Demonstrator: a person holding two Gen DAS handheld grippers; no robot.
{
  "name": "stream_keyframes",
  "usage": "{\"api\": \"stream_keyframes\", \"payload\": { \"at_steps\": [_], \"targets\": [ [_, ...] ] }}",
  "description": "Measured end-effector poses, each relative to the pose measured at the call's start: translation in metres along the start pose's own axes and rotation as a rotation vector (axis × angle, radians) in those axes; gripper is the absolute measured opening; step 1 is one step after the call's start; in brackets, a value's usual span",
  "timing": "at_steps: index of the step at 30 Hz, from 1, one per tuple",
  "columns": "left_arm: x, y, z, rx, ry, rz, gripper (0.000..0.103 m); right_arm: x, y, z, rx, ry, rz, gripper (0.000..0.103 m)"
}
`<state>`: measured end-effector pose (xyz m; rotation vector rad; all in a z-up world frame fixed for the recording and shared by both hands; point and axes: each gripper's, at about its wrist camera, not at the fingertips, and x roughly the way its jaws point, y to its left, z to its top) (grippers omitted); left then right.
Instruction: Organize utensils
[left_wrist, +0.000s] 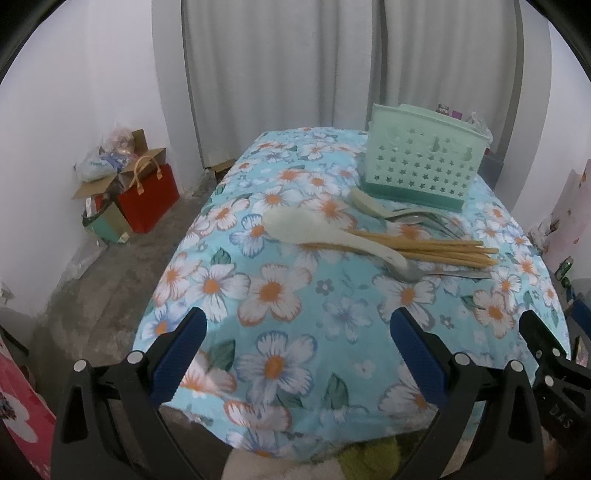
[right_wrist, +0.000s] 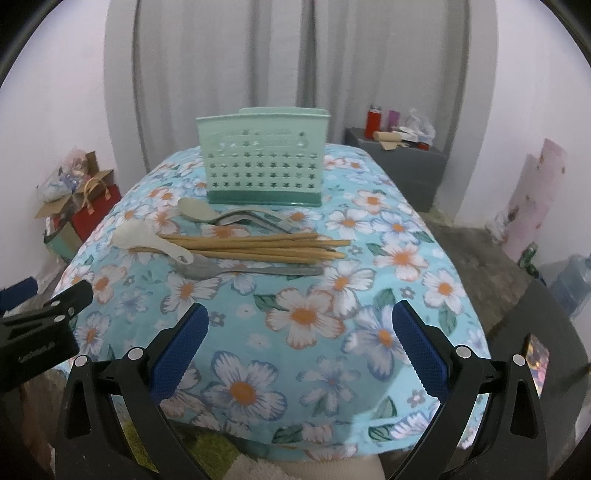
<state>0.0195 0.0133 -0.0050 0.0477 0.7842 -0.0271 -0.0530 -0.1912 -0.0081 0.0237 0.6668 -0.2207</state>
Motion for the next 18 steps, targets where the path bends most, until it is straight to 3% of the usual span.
{"api": "stream_keyframes", "payload": {
  "at_steps": [3, 6, 14, 18],
  "targets": [
    [0.012, 0.004, 0.006, 0.010, 0.015, -0.008, 0.098, 0.006, 0.007, 0.004, -0.037, 0.000, 0.032, 0.095],
    [0.024, 0.013, 0.013, -0.001, 0.028, -0.093, 0.098, 0.015, 0.014, 0.008, -0.078, 0.006, 0.068, 0.095],
    [0.050, 0.053, 0.032, -0.224, -0.041, -0.319, 0.098, 0.050, 0.026, 0.013, -0.110, 0.069, 0.154, 0.095],
    [0.075, 0.062, 0.046, -0.260, -0.026, -0.330, 0.098, 0.065, 0.029, 0.010, -0.099, 0.114, 0.209, 0.095]
  ]
}}
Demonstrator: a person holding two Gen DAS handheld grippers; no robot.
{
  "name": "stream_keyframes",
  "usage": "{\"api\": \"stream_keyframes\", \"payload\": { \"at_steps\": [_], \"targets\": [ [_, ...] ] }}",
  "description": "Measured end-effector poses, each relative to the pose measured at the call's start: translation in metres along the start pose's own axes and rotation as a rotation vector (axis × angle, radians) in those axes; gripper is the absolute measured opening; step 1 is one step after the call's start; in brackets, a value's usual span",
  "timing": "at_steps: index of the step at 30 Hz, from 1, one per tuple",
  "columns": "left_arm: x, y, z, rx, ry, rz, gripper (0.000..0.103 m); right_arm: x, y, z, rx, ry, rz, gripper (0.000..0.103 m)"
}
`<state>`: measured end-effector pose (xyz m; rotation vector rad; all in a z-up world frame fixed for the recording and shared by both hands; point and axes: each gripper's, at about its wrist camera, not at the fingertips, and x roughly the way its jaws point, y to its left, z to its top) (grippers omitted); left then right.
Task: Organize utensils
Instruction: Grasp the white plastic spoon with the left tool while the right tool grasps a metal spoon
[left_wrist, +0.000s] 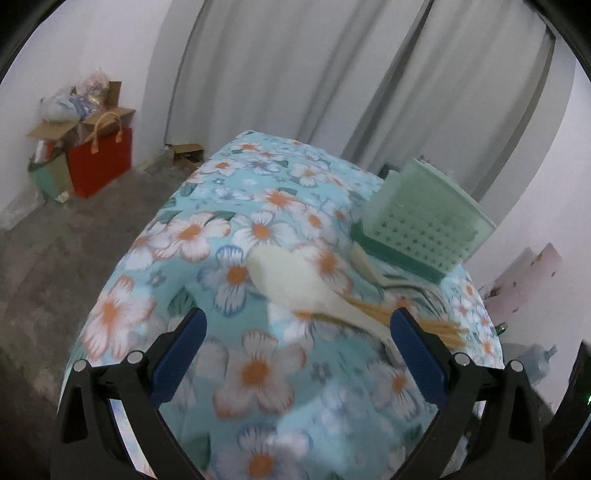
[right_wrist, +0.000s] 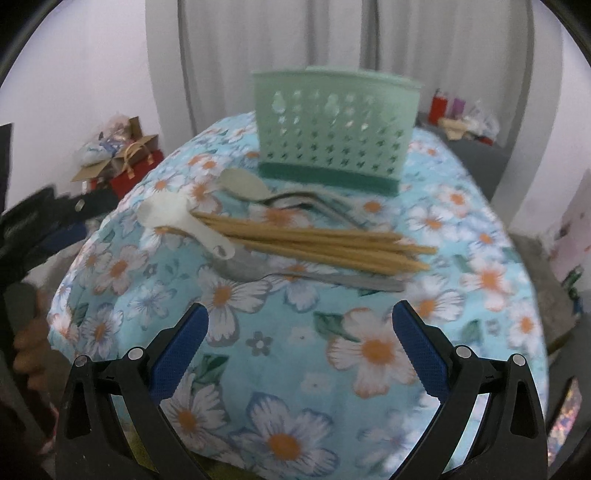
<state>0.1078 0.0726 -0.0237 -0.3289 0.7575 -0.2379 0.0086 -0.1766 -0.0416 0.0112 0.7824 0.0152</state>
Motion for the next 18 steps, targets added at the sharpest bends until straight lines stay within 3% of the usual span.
{"api": "stream_keyframes", "payload": {
  "at_steps": [6, 10, 18],
  "targets": [
    [0.035, 0.026, 0.022, -0.071, 0.033, -0.039, 0.096, 0.022, 0.002, 0.000, 0.013, 0.053, 0.058, 0.095],
    [0.058, 0.043, 0.028, -0.132, 0.070, -0.048, 0.070, 0.026, 0.002, 0.005, 0.003, 0.047, 0.067, 0.095],
    [0.074, 0.055, 0.030, -0.171, 0.104, -0.054, 0.032, 0.028, 0.008, 0.007, -0.075, -0.006, 0.055, 0.095]
  ]
}}
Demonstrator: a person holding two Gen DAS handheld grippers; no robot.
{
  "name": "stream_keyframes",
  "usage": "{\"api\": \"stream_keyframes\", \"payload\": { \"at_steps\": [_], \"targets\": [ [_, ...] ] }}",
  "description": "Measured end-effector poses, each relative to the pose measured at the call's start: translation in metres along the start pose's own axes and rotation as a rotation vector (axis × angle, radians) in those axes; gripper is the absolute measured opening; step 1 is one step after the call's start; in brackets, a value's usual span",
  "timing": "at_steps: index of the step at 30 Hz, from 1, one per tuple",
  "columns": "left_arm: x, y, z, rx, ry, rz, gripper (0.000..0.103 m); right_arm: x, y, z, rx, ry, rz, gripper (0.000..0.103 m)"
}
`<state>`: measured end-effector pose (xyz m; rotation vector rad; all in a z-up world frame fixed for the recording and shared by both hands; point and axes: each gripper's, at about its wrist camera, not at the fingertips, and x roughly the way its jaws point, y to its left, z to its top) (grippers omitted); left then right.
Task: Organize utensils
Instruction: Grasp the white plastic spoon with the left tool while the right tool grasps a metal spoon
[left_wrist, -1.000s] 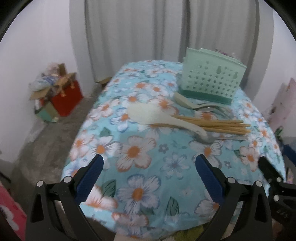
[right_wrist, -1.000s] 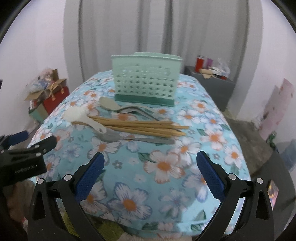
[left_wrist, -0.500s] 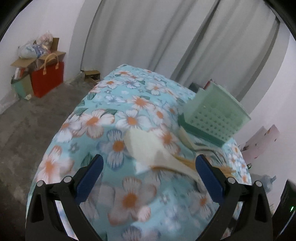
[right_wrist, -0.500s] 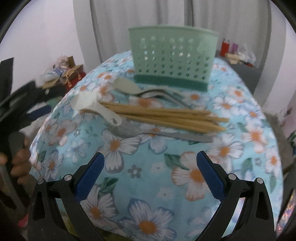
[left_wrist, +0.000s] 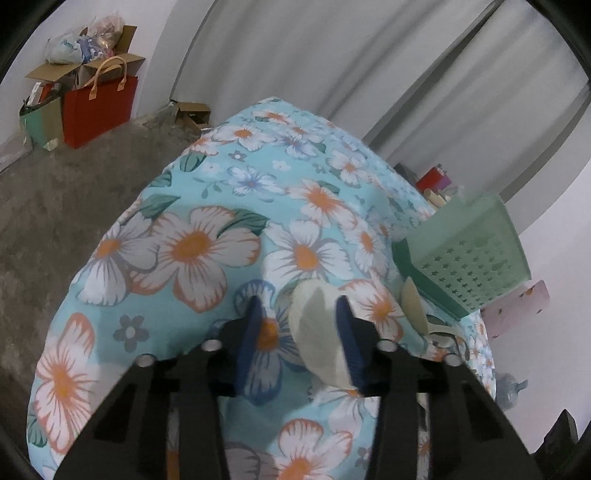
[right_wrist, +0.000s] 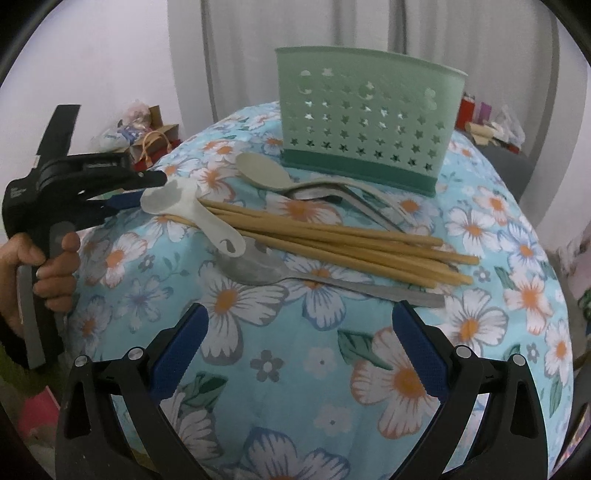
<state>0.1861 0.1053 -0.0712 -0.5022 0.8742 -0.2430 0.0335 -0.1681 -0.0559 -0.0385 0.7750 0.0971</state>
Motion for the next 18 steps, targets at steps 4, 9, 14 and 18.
{"api": "stream_keyframes", "payload": {
  "at_steps": [4, 9, 14, 18],
  "targets": [
    [0.001, 0.003, 0.000, -0.018, 0.012, -0.010, 0.010, -0.003, 0.005, -0.001, -0.033, -0.021, 0.003, 0.095],
    [-0.011, 0.007, 0.001, -0.063, -0.015, -0.065, 0.005, -0.010, 0.012, -0.003, -0.095, -0.060, -0.011, 0.095],
    [-0.042, 0.010, 0.004, -0.110, -0.078, -0.146, 0.002, -0.014, 0.022, 0.000, -0.184, -0.106, -0.057, 0.090],
    [-0.065, 0.013, 0.009, -0.119, -0.141, -0.159, 0.002, -0.007, 0.036, 0.004, -0.270, -0.112, -0.102, 0.069]
  ]
}}
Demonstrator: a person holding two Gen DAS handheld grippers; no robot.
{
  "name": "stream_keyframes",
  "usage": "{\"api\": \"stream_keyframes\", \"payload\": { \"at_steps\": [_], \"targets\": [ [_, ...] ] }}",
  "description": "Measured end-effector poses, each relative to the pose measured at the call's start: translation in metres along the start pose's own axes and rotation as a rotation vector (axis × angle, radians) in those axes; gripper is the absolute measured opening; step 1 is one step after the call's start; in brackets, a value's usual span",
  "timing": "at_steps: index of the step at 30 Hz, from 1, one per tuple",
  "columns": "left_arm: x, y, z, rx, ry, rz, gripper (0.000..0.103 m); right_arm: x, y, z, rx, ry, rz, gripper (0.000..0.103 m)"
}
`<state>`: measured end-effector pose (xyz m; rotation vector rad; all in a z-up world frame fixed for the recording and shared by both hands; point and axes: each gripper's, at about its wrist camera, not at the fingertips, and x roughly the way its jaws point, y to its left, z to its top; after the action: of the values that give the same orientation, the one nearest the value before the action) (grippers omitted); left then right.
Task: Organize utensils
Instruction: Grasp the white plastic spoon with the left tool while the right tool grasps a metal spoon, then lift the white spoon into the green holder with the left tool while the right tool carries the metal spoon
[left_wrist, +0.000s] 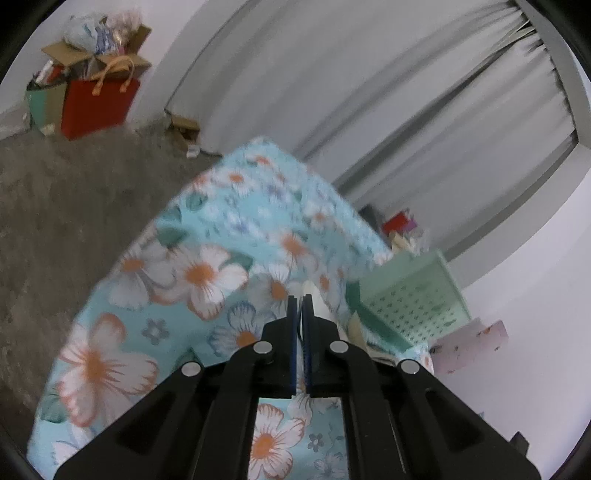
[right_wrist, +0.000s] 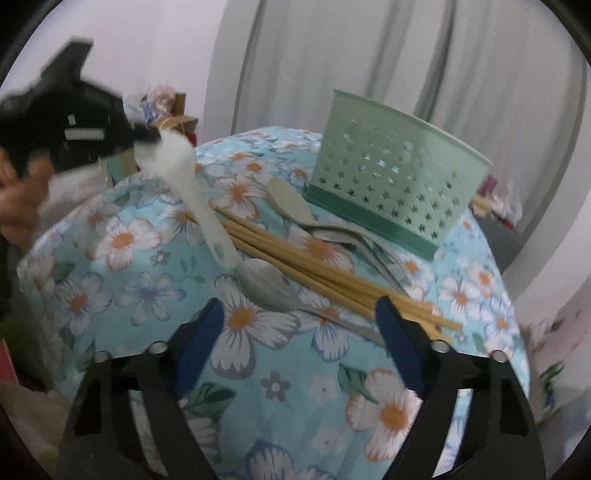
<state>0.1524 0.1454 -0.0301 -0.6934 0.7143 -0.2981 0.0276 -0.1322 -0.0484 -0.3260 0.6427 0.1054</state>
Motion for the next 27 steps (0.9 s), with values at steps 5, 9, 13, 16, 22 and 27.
{"api": "stream_keyframes", "payload": {
  "at_steps": [5, 9, 13, 16, 22, 27],
  "targets": [
    [-0.023, 0.007, 0.008, -0.026, -0.075, -0.025, 0.002, 0.020, 0.024, 0.003, -0.134, 0.031, -0.059, 0.045],
    [-0.027, 0.013, 0.011, -0.037, -0.090, -0.019, 0.002, 0.036, 0.040, 0.002, -0.221, 0.057, -0.106, 0.030],
    [-0.030, 0.020, 0.008, -0.047, -0.094, -0.011, 0.002, 0.047, 0.056, 0.000, -0.316, 0.062, -0.186, 0.020],
    [-0.030, 0.024, 0.008, -0.053, -0.097, -0.003, 0.002, 0.052, 0.062, 0.000, -0.345, 0.071, -0.220, 0.009],
    [-0.035, 0.022, 0.009, -0.033, -0.122, 0.013, 0.002, 0.039, 0.056, 0.006, -0.315, 0.045, -0.211, 0.005],
    [-0.041, 0.008, 0.016, -0.003, -0.157, -0.010, 0.002, 0.015, 0.030, 0.021, -0.191, 0.035, -0.097, 0.004]
  ]
}}
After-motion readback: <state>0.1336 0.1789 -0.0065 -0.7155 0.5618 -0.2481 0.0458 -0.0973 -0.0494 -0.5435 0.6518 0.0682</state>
